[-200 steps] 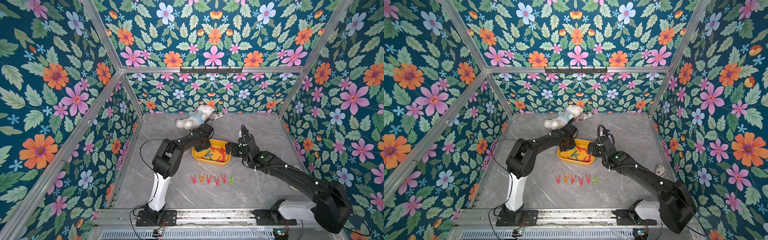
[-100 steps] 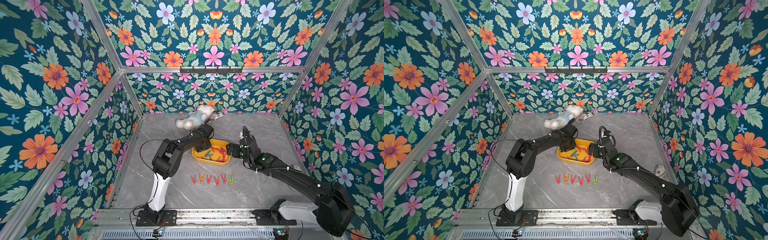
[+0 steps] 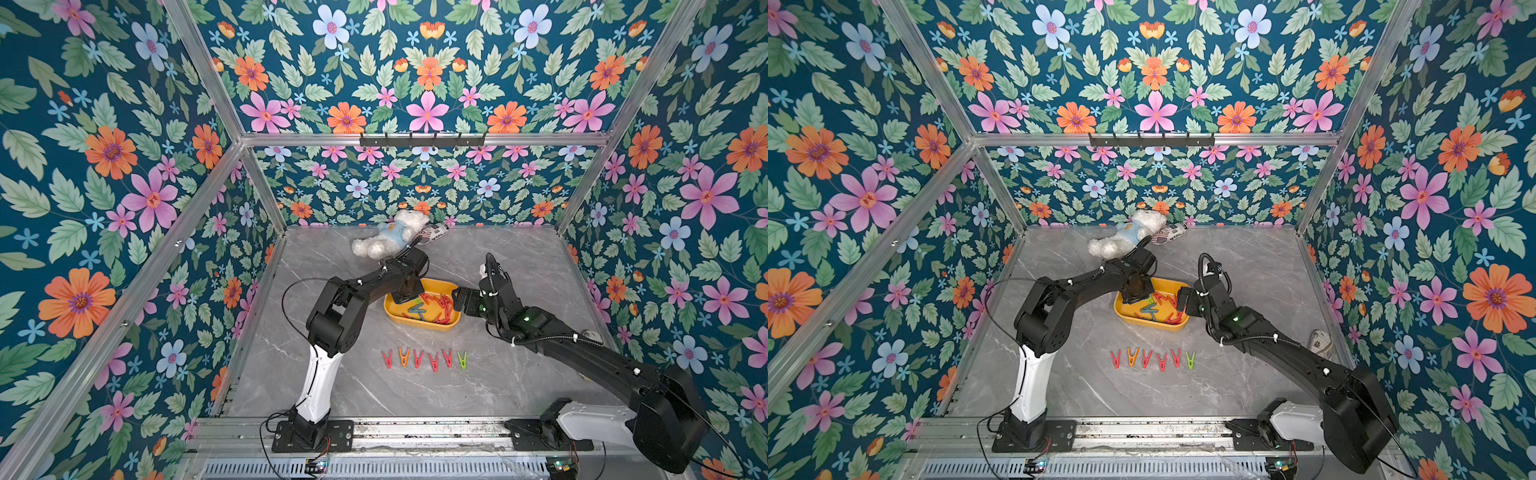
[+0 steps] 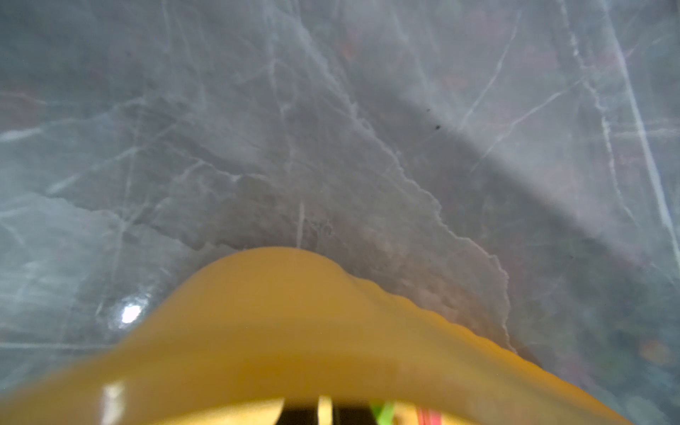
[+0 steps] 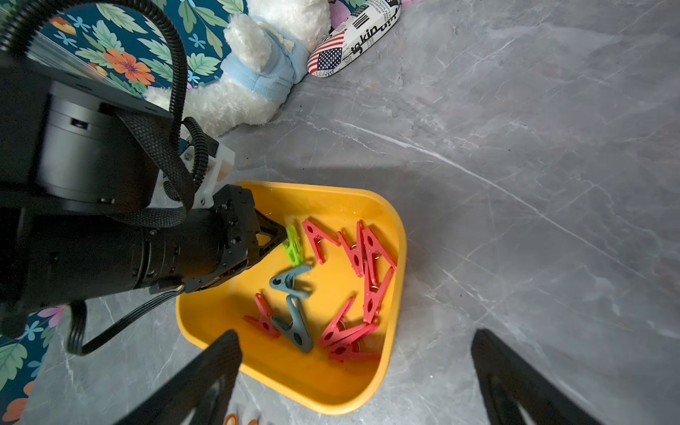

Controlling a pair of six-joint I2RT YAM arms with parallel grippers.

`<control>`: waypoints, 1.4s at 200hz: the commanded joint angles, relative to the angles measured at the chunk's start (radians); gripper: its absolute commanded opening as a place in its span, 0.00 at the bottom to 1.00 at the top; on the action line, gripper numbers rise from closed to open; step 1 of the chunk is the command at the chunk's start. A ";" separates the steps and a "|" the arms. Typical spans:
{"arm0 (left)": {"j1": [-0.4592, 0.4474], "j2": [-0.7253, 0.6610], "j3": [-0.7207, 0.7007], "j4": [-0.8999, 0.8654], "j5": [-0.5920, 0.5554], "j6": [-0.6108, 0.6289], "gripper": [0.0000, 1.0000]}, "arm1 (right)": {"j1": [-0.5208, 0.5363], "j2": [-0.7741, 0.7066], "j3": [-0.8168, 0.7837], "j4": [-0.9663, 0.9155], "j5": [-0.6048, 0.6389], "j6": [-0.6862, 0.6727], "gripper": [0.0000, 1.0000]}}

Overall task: Take the clothespins out of the storage box
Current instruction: Pick up the clothespin from the storage box.

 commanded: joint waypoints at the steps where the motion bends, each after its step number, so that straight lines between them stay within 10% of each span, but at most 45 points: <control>1: 0.005 0.009 -0.011 -0.112 0.000 -0.014 0.05 | 0.001 0.001 0.006 0.020 0.006 0.007 0.99; 151: 0.014 -0.232 -0.046 -0.153 -0.150 0.002 0.00 | 0.001 0.039 0.029 0.079 -0.102 -0.001 0.99; 280: 0.049 -0.656 -0.534 -0.144 -0.249 0.010 0.00 | 0.081 0.271 0.201 0.123 -0.172 -0.002 0.99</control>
